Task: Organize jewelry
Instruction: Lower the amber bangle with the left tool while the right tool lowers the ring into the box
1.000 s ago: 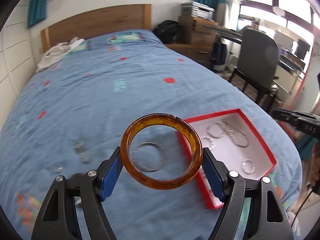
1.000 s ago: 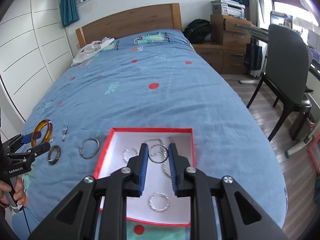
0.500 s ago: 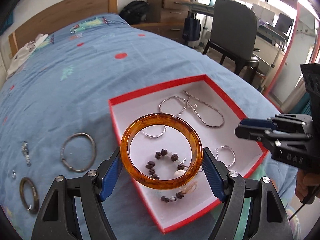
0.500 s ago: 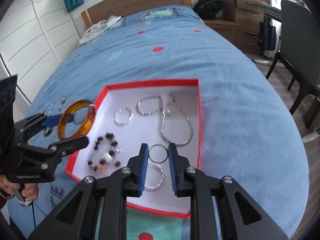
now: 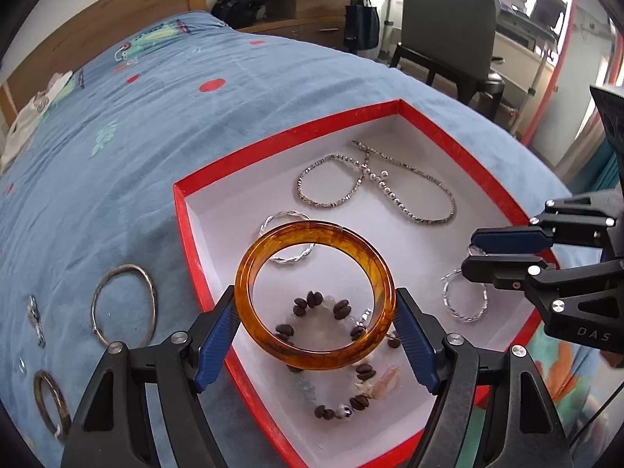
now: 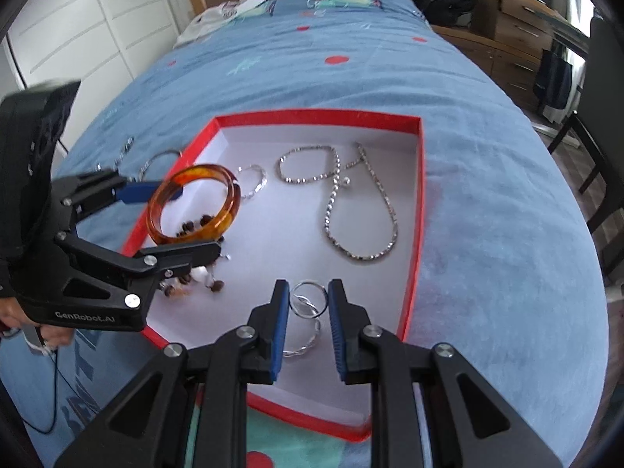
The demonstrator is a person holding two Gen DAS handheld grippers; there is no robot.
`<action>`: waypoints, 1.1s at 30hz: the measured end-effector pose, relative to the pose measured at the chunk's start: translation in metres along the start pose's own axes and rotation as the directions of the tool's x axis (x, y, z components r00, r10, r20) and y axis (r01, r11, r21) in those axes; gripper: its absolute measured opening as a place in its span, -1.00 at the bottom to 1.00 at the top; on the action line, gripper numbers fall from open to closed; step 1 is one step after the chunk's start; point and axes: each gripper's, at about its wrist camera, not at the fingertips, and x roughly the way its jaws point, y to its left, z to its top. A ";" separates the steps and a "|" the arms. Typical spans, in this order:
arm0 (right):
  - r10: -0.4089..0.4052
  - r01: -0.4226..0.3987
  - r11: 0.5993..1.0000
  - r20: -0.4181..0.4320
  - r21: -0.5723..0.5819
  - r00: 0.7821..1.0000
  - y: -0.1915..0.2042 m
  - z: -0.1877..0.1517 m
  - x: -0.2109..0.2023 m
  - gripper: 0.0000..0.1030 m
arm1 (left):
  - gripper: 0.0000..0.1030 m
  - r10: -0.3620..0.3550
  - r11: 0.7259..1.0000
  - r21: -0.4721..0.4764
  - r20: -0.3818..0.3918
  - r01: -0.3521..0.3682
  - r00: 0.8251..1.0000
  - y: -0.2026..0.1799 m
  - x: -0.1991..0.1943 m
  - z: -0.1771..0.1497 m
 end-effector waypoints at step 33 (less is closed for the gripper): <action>-0.025 -0.044 0.946 -0.207 -0.321 0.978 0.016 0.000 0.019 -0.59 | 0.49 0.020 0.986 0.166 -0.035 -0.014 0.999 0.002 0.029 0.013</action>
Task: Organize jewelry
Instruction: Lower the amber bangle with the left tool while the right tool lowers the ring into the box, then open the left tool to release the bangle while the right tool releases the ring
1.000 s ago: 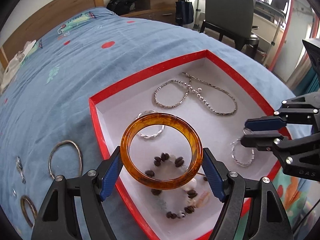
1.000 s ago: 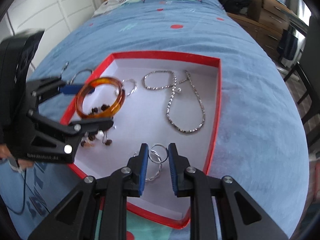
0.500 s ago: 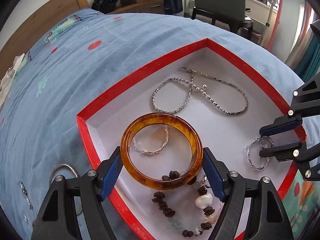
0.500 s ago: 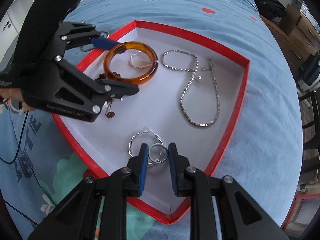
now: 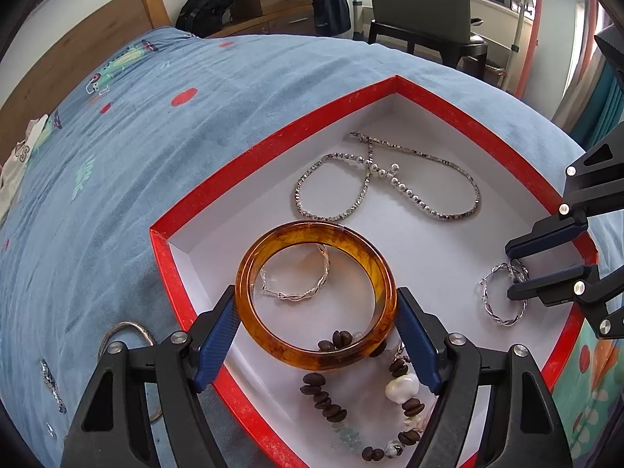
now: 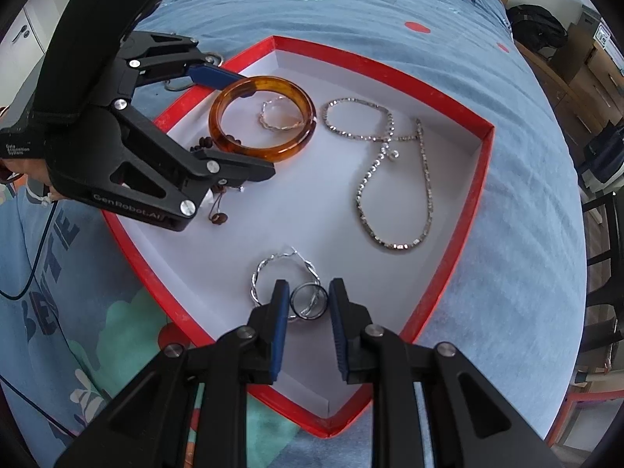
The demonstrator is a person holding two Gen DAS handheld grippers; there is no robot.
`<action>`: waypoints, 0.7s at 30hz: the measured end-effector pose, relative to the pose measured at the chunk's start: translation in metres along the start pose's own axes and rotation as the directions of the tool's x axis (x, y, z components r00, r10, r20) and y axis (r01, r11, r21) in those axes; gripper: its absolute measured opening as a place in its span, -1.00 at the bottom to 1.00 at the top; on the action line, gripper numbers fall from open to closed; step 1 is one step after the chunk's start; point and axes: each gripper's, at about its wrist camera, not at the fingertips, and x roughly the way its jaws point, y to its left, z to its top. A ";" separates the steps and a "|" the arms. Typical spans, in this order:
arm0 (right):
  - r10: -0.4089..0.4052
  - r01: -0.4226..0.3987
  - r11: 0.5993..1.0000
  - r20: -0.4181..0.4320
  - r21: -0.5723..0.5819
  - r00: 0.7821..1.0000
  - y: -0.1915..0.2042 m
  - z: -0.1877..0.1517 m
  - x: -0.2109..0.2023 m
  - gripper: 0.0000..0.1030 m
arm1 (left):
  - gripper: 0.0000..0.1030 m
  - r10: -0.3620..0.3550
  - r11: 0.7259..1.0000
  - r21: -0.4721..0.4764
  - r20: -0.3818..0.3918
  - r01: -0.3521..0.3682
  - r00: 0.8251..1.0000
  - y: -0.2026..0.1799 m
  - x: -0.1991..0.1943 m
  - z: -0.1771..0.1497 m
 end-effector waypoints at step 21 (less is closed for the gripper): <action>-0.038 0.039 0.999 -0.021 0.023 0.999 0.006 -0.001 -0.011 -0.38 | 0.49 -0.028 0.998 0.048 -0.030 0.029 0.999 -0.012 -0.012 -0.009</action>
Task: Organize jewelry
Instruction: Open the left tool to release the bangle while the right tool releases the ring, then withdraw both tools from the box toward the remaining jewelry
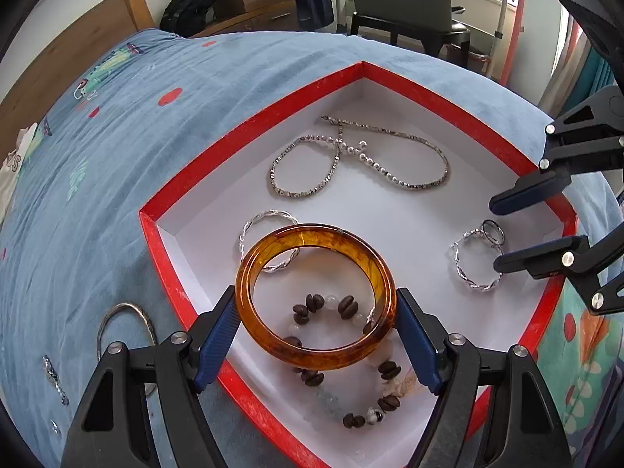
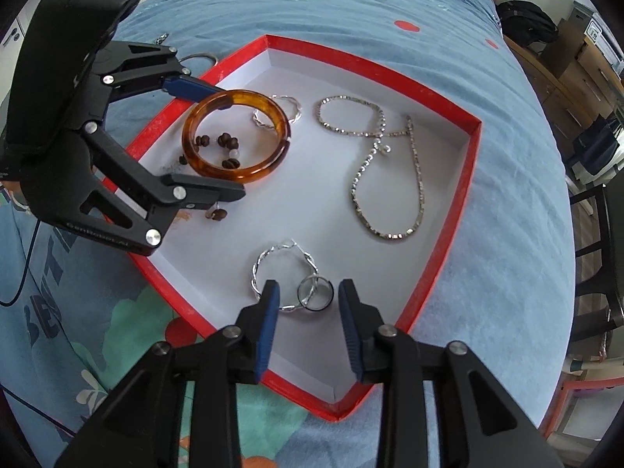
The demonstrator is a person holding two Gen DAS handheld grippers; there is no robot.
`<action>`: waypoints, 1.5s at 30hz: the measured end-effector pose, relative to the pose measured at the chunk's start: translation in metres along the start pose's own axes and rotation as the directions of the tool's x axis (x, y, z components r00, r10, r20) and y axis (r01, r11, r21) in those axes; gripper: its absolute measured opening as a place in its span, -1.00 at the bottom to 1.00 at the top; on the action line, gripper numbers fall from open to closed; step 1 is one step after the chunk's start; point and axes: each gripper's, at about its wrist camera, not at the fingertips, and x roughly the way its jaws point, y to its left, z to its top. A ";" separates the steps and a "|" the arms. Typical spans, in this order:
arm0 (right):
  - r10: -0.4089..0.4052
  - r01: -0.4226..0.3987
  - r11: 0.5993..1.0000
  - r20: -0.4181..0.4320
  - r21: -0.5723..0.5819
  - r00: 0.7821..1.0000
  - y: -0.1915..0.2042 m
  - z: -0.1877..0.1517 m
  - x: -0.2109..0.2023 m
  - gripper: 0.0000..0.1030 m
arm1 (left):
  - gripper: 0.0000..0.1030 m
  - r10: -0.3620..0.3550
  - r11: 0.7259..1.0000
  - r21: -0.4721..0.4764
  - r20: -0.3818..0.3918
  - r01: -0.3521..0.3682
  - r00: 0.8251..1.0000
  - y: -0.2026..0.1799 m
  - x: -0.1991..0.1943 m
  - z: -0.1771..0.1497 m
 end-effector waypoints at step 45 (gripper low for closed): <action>-0.161 0.108 0.960 0.194 0.257 0.968 0.012 -0.055 -0.148 -0.37 | 0.68 0.132 0.982 -0.148 0.078 -0.120 0.988 0.028 -0.139 -0.063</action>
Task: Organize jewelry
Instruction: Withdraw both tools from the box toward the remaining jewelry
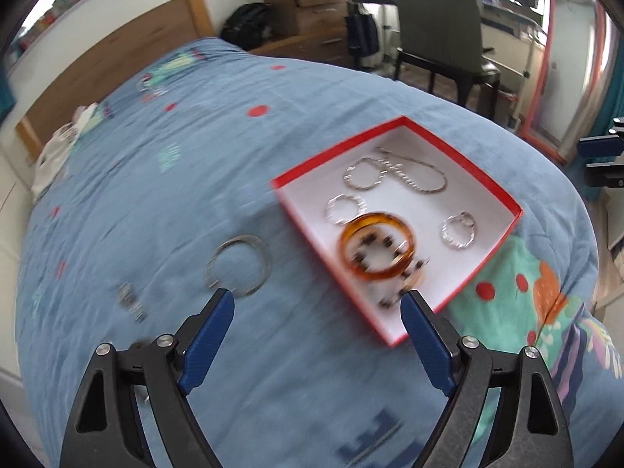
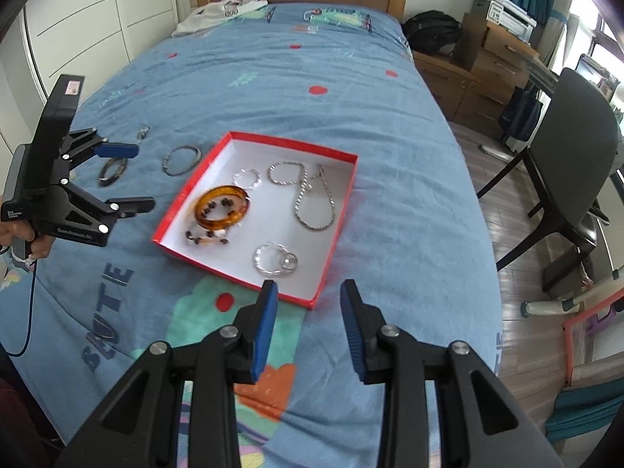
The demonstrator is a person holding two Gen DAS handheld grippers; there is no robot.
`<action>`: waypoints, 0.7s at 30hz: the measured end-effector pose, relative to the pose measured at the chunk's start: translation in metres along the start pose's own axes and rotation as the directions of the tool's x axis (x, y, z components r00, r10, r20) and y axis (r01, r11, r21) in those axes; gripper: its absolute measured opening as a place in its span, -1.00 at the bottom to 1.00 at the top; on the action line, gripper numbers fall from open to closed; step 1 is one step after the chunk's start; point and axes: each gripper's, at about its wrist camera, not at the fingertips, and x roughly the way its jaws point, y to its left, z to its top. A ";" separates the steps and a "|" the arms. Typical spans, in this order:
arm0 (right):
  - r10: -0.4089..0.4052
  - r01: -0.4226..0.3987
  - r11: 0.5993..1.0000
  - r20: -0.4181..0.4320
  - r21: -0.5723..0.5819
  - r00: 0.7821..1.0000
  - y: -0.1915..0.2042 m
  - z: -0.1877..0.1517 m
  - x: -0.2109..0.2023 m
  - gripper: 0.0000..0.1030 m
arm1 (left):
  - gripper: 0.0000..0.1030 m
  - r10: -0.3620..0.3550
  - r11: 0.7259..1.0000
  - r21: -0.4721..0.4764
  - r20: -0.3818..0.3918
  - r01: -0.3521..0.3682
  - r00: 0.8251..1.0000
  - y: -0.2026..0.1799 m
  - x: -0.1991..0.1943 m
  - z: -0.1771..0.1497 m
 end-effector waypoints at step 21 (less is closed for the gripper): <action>0.080 -0.078 0.997 0.115 -0.025 0.990 0.136 0.017 -0.041 -0.37 | 0.89 0.274 0.902 -0.355 0.035 -0.244 0.961 0.155 -0.110 -0.161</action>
